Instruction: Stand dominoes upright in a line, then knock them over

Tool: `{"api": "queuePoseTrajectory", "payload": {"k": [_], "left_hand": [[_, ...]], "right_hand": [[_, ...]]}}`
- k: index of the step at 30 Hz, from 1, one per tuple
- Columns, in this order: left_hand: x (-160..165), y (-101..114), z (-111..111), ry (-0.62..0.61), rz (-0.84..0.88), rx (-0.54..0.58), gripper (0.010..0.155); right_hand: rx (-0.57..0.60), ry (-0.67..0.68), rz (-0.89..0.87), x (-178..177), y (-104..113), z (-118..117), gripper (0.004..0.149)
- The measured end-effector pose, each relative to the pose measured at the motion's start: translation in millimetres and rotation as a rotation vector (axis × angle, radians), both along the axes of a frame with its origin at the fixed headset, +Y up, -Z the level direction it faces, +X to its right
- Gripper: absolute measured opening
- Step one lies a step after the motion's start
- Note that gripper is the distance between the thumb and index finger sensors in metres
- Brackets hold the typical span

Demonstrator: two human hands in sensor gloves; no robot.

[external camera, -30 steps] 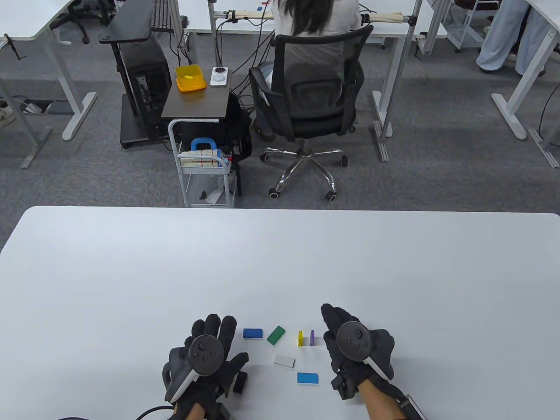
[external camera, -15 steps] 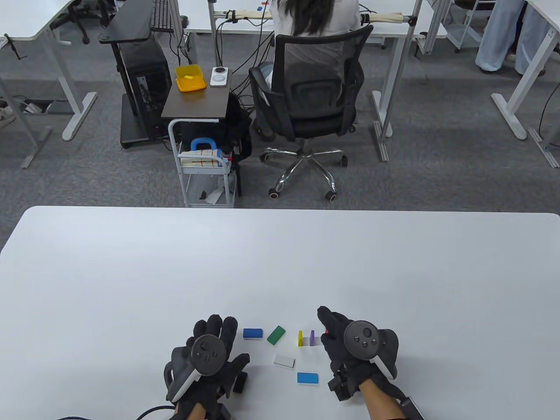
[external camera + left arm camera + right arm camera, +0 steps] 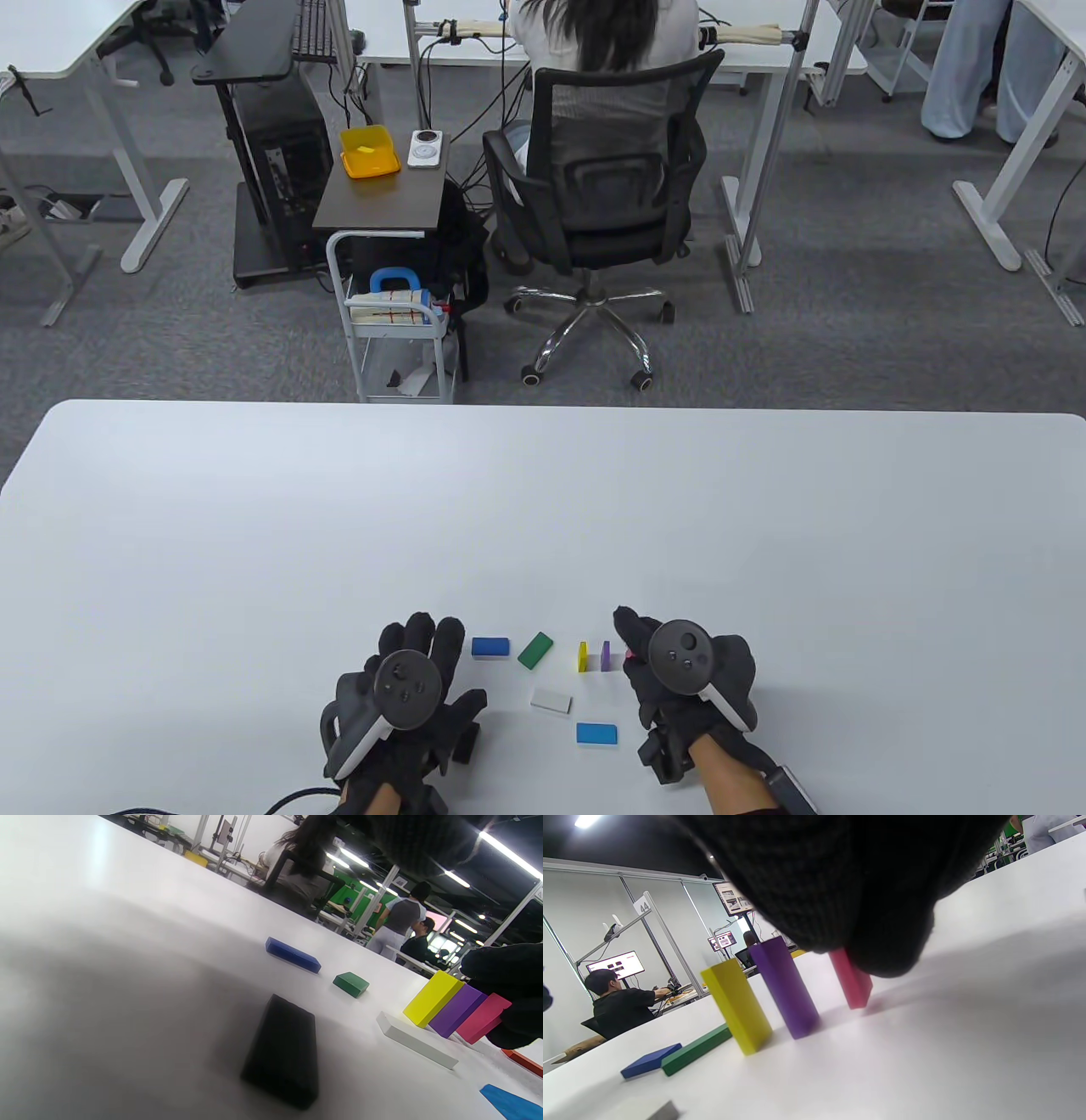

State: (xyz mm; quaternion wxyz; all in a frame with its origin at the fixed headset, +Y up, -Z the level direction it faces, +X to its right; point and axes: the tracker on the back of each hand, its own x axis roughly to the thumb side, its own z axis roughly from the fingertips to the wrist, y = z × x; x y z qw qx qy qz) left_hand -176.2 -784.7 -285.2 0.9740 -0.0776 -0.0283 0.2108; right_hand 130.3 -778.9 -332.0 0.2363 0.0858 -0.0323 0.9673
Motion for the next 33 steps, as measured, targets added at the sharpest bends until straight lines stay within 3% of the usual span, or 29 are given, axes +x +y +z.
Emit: {"api": "queuePoseTrajectory", "payload": {"k": [15, 21, 27, 33], "left_hand": [[0, 2, 1, -0.005, 0.0, 0.002, 0.083], [0, 2, 1, -0.008, 0.009, -0.001, 0.085], [1, 2, 1, -0.008, 0.006, 0.0, 0.084], [0, 1, 1, -0.006, 0.005, -0.004, 0.084]], "right_hand": [[0.003, 0.006, 0.058, -6, -3, 1, 0.058], [-0.016, -0.01, 0.109, -3, 4, 0, 0.071], [0.039, -0.154, 0.133, 25, 30, 1, 0.071], [0.014, -0.314, 0.165, 55, 36, -1, 0.064]]}}
